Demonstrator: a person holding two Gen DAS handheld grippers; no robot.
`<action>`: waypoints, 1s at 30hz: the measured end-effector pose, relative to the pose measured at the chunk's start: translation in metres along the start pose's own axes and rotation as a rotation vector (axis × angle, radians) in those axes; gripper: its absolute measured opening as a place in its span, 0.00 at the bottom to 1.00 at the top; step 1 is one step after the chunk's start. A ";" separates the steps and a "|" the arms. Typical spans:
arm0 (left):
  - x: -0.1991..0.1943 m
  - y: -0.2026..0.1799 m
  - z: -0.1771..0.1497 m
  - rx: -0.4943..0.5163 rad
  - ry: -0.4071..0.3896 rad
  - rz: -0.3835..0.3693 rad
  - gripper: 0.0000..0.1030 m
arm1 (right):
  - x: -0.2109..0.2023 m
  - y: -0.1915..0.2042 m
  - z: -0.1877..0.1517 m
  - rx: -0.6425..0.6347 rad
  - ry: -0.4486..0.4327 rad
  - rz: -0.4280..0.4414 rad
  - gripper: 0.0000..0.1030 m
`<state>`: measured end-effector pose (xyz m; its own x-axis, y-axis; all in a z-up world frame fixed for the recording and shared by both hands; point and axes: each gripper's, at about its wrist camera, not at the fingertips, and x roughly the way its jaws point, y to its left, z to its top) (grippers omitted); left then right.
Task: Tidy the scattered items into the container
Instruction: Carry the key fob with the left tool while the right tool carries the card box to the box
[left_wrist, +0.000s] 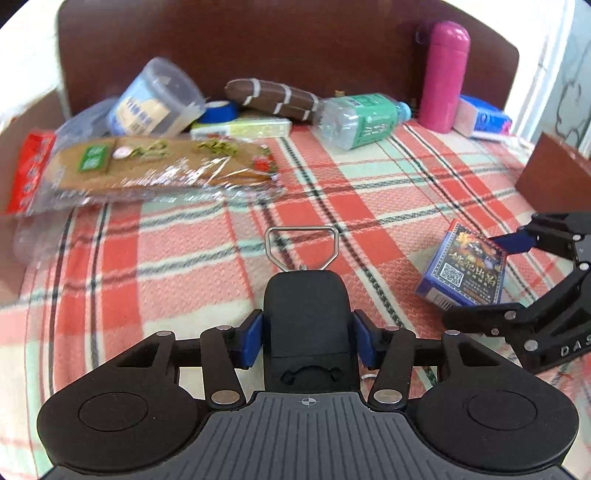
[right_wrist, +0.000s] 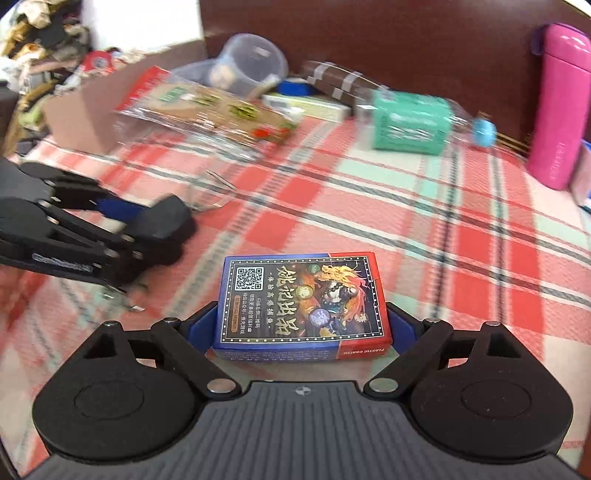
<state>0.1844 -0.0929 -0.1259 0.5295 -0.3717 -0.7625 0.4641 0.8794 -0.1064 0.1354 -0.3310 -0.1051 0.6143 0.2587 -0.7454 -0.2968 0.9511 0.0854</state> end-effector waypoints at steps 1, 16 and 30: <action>-0.004 0.005 -0.001 -0.019 0.000 -0.003 0.51 | -0.002 0.004 0.004 -0.007 -0.007 0.013 0.89; -0.134 0.121 0.003 -0.168 -0.224 0.144 0.50 | -0.008 0.125 0.114 -0.242 -0.111 0.196 0.89; -0.206 0.244 0.101 -0.192 -0.314 0.406 0.50 | 0.020 0.232 0.266 -0.388 -0.243 0.228 0.89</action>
<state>0.2602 0.1685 0.0699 0.8392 -0.0365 -0.5426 0.0562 0.9982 0.0197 0.2734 -0.0606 0.0757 0.6411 0.5280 -0.5570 -0.6645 0.7450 -0.0586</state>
